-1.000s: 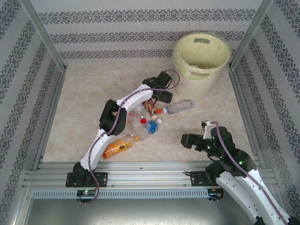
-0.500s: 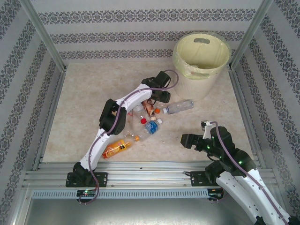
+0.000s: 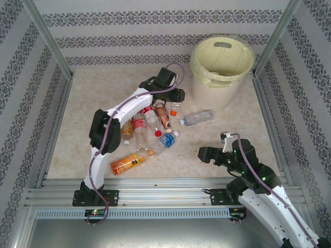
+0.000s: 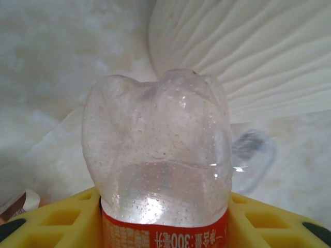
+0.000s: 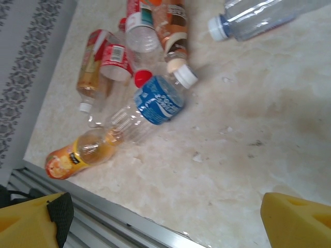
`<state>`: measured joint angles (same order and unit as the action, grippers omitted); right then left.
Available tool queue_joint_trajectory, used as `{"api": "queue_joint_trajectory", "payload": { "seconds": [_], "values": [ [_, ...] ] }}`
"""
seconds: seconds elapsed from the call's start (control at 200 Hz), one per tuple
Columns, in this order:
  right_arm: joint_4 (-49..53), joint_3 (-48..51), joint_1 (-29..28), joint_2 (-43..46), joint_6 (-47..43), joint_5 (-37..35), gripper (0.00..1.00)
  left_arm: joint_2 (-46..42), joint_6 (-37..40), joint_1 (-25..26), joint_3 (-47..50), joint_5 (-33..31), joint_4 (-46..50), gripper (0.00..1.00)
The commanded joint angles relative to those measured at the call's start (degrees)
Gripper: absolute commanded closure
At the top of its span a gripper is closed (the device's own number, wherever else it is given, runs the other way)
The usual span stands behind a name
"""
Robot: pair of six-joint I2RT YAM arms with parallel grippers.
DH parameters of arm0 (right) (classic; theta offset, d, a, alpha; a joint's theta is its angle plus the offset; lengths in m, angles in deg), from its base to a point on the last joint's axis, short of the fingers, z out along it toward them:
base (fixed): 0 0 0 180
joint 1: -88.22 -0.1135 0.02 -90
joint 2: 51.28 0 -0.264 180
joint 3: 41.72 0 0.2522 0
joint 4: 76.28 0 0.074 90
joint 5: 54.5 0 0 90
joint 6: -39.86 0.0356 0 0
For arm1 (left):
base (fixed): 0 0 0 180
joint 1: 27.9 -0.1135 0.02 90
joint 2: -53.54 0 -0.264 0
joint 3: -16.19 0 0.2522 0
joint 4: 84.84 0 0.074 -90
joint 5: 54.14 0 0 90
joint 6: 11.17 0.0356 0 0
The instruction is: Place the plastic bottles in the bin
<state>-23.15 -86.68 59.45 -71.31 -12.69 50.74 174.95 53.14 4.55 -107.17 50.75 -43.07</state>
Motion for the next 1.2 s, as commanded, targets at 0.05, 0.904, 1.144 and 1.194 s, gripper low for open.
{"api": "queue_joint_trajectory", "payload": {
  "seconds": [0.05,0.904,1.144,1.194],
  "values": [
    [-9.66,0.86,-0.58,-0.98,1.31,6.14,0.07,-9.55,-9.98,-0.89,12.32,8.39,-11.42,0.49],
    [-44.45,-4.68,-2.77,-34.64,5.53,9.05,0.11,-29.35,-35.77,3.14,43.67,14.53,-34.52,0.49],
    [-45.78,-6.47,-3.22,-38.58,5.62,6.82,0.19,-28.96,-38.38,4.53,44.28,16.18,-37.56,0.49],
    [-45.64,-6.89,-3.22,-39.21,5.57,6.52,0.2,-28.9,-38.93,4.66,44.52,16.37,-38.3,0.49]
  ]
}}
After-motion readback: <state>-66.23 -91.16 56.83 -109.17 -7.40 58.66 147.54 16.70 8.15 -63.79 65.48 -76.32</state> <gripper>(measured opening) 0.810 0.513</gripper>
